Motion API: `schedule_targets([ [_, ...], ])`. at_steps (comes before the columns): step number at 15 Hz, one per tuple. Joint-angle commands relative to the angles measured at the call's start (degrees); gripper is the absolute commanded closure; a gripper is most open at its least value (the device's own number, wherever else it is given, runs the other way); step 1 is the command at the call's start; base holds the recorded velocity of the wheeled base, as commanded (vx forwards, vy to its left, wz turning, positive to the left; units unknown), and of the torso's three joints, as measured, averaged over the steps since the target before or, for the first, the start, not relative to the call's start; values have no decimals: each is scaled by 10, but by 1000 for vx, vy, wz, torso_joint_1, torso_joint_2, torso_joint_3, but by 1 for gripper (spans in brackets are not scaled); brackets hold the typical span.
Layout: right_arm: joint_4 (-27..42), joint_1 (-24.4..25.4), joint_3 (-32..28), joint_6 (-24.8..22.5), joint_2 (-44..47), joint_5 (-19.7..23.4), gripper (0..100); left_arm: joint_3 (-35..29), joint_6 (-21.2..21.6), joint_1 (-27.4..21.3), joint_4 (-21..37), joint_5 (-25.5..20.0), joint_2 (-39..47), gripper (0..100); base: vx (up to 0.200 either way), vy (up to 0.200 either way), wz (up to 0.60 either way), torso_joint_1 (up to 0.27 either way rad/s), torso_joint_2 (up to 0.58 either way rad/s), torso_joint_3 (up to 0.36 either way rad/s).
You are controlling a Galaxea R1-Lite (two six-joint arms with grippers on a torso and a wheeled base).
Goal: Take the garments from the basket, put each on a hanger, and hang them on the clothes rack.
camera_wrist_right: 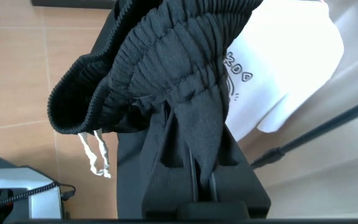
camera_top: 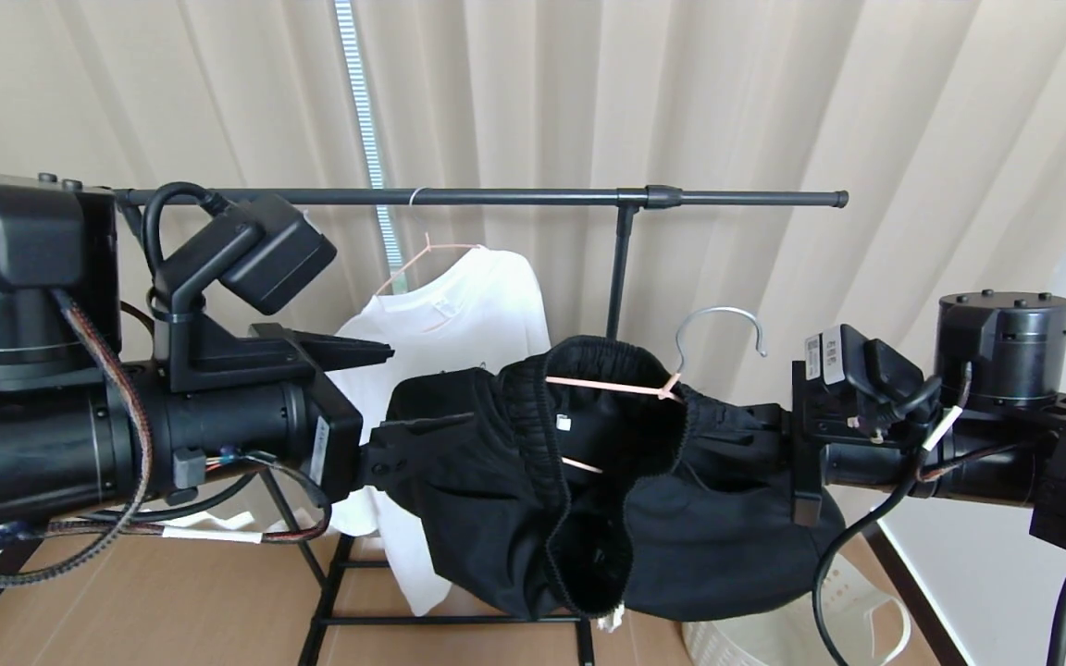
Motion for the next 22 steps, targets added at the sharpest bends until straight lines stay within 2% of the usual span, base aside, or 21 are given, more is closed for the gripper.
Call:
schedule_targets([
  [1, 0, -2, 6, -8, 2, 2, 100, -56, 40, 29, 72, -53, 4, 0, 0, 0, 0, 0, 0, 0],
  [2, 0, -2, 9, -16, 2, 2, 100, -91, 46, 29, 131, -75, 13, 0, 0, 0, 0, 0, 0, 0],
  [3, 0, -1, 12, -19, 1, 2, 100, -126, 62, 30, 184, -78, 30, 0, 0, 0, 0, 0, 0, 0],
  [4, 0, 0, 15, -19, -1, 2, 100, -147, 87, 31, 207, -81, 49, 0, 0, 0, 0, 0, 0, 0],
  [9, -1, 15, 30, -29, -7, 2, 100, -156, 219, 34, 208, -143, 125, 0, 0, 0, 0, 0, 0, 0],
  [11, -1, 25, 34, -30, -13, 2, 100, -168, 248, 34, 208, -160, 144, 0, 0, 0, 0, 0, 0, 0],
  [13, -1, 26, 36, -30, -15, 2, 100, -185, 261, 35, 209, -211, 161, 0, 0, 0, 0, 0, 0, 0],
  [18, 0, 34, 38, -30, -24, 2, 100, -196, 299, 39, 209, -238, 195, 0, 0, 0, 0, 0, 0, 0],
  [22, -1, 35, 41, -30, -26, 2, 100, -197, 300, 39, 208, -246, 205, 0, 0, 0, 0, 0, 0, 0],
])
